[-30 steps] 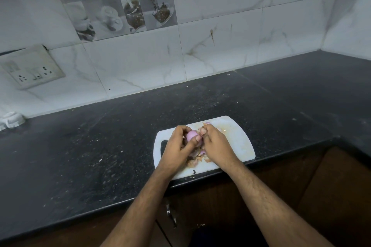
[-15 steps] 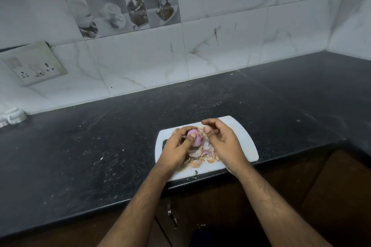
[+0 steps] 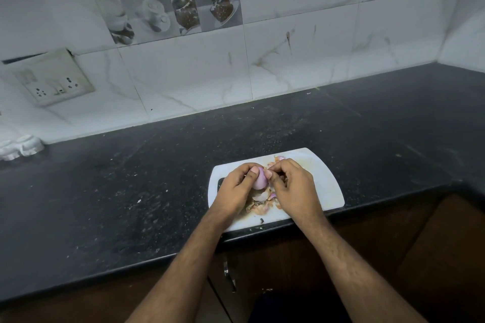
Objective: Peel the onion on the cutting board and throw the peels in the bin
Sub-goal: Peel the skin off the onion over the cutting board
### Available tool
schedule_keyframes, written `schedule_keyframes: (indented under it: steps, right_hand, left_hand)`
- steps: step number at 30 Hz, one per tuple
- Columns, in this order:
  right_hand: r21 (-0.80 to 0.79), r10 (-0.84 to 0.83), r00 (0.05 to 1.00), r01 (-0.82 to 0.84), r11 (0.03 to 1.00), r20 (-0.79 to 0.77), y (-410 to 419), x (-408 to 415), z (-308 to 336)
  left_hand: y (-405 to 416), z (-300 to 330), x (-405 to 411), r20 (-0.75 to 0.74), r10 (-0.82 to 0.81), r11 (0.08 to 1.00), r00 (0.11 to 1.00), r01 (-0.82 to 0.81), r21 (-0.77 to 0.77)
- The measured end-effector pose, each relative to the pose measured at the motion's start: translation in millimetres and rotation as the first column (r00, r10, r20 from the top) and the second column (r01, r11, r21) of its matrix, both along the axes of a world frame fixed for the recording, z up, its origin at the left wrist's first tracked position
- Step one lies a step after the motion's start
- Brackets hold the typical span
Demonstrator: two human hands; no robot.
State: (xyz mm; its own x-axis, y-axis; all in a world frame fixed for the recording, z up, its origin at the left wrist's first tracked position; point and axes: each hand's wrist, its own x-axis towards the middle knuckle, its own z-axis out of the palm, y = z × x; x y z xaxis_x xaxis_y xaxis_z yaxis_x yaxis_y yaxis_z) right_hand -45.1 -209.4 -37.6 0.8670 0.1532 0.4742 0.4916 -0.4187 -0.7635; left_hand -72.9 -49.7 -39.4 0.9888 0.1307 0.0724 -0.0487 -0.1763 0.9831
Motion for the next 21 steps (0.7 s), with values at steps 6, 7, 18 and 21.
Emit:
schedule_keyframes:
  steps: [6, 7, 18, 21]
  right_hand:
    - [-0.148, -0.022, 0.999, 0.015, 0.989, -0.042, 4, 3, -2]
    - [-0.158, -0.018, 0.998, 0.008, 0.987, -0.058, 3, 4, -1]
    - [0.096, -0.148, 0.977, 0.164, 0.982, -0.153, -4, 12, -2]
    - [0.105, -0.102, 0.991, 0.112, 0.988, -0.092, -4, 10, -3]
  left_hand:
    - [0, -3, 0, 0.048, -0.012, 0.999, 0.999, 0.01, 0.05]
    - [0, -4, 0, 0.058, -0.009, 0.998, 0.998, 0.005, 0.065]
    - [2, -1, -1, -0.015, 0.037, 0.999, 0.999, -0.037, 0.013]
    - [3, 1, -1, -0.046, 0.08, 0.996, 0.996, -0.082, -0.043]
